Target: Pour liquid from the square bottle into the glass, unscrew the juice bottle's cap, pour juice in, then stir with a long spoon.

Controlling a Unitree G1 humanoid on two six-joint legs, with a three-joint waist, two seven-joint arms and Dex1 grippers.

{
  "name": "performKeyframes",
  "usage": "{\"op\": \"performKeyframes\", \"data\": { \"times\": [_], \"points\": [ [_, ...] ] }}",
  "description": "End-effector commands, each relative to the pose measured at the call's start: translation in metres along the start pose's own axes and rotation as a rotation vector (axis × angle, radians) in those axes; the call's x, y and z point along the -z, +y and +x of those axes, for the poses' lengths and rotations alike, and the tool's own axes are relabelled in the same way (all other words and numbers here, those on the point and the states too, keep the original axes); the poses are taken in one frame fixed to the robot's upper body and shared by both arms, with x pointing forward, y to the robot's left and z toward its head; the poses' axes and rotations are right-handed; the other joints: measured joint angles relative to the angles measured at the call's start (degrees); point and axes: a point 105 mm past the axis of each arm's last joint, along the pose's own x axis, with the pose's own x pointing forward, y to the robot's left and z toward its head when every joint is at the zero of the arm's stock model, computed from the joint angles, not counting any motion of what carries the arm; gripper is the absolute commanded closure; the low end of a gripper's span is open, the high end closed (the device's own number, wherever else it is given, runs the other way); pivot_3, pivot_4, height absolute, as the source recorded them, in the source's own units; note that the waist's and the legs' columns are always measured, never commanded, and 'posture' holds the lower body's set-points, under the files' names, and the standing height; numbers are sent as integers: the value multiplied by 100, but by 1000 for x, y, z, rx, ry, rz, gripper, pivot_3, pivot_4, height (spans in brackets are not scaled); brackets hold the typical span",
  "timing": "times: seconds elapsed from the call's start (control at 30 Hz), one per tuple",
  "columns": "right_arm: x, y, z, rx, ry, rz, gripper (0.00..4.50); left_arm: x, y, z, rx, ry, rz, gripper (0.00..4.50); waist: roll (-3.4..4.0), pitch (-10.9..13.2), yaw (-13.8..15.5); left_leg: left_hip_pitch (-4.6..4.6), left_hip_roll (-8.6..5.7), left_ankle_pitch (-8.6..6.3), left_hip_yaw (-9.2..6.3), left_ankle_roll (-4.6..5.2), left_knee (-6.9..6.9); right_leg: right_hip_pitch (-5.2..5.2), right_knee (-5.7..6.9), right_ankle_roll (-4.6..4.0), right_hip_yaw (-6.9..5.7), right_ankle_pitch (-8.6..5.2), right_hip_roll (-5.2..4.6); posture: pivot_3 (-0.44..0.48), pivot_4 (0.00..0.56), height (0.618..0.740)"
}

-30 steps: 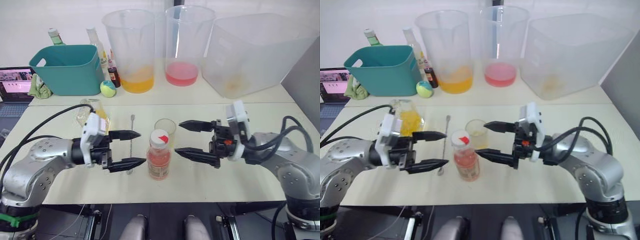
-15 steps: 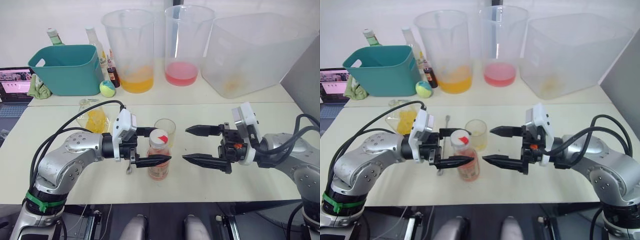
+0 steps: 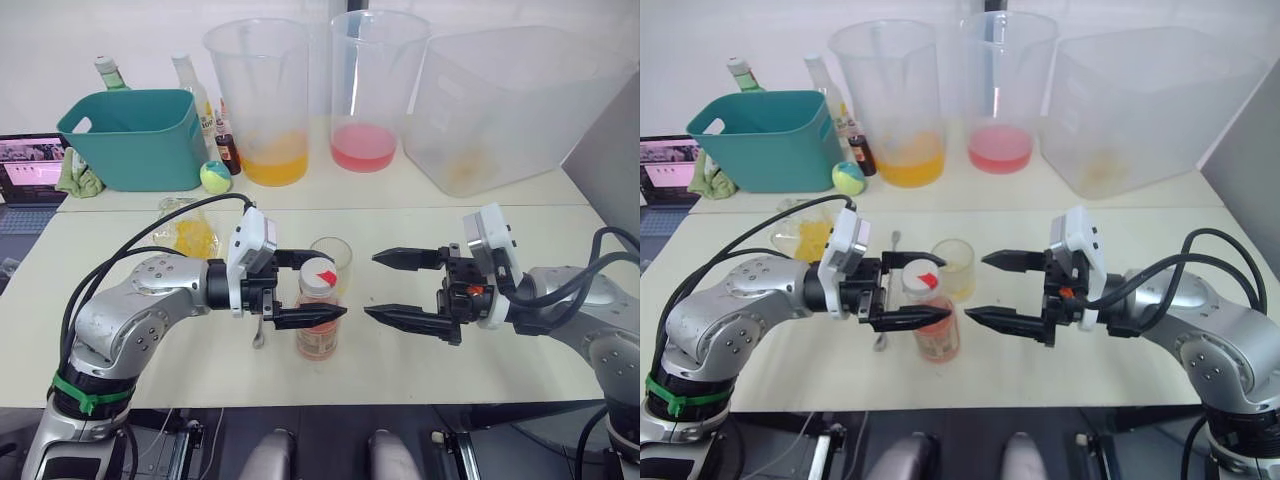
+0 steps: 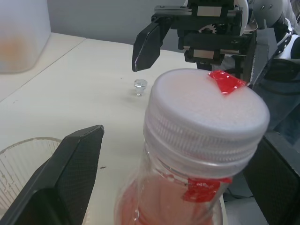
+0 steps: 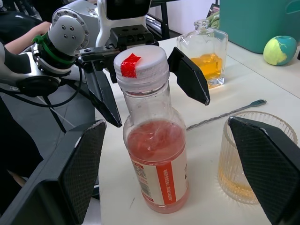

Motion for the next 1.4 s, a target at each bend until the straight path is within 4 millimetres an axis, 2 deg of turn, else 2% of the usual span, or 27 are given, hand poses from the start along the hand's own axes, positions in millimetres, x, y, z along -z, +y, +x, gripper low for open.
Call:
{"op": "performKeyframes", "data": {
  "times": [0.03,0.37,0.47,0.67,0.73,0.87,1.03,1.23,1.4],
  "points": [
    [-10,6,0,-20,-17,-50,89,-6,-2,-4,5,-12,23,0,0,0,1,0,0,0,0,0,0,0,0,0,0,0,0,0,150,729],
    [-9,6,2,-17,-15,-53,89,-3,-2,-7,6,-5,15,0,0,0,7,0,0,0,0,0,1,1,-1,0,0,0,0,0,150,729],
    [-9,6,2,-15,-13,-52,0,-1,-4,-7,10,-7,10,831,0,0,3,0,0,0,0,0,1,1,-1,0,0,0,0,0,150,729],
    [-8,6,2,-10,-9,-51,0,1,-6,-8,11,-10,19,2810,0,0,5,1,0,0,0,0,0,0,0,0,0,0,0,0,150,729],
    [-8,7,4,-11,-11,-54,0,4,-5,-9,5,-5,39,3200,-1,0,5,0,0,0,0,0,0,1,-1,0,0,0,-1,0,150,729],
    [-12,8,8,-12,-21,-68,0,7,-3,-10,-8,4,117,3260,0,0,4,1,0,0,0,0,0,1,-1,0,0,0,0,0,150,729],
    [-29,13,25,-14,-64,-114,0,6,1,-8,-24,-15,239,3260,0,0,4,1,1,0,0,0,0,0,-1,0,0,0,0,0,150,729],
    [-36,21,41,-36,-65,-157,0,6,3,-7,-31,-30,239,3260,-1,0,10,0,-1,0,-5,0,2,1,-1,0,-2,0,-1,0,150,729],
    [-28,20,53,-27,-50,-163,0,11,2,-7,-26,-16,218,3260,-1,0,2,1,0,0,-5,0,1,0,1,0,-2,0,0,0,150,729]
  ]
}}
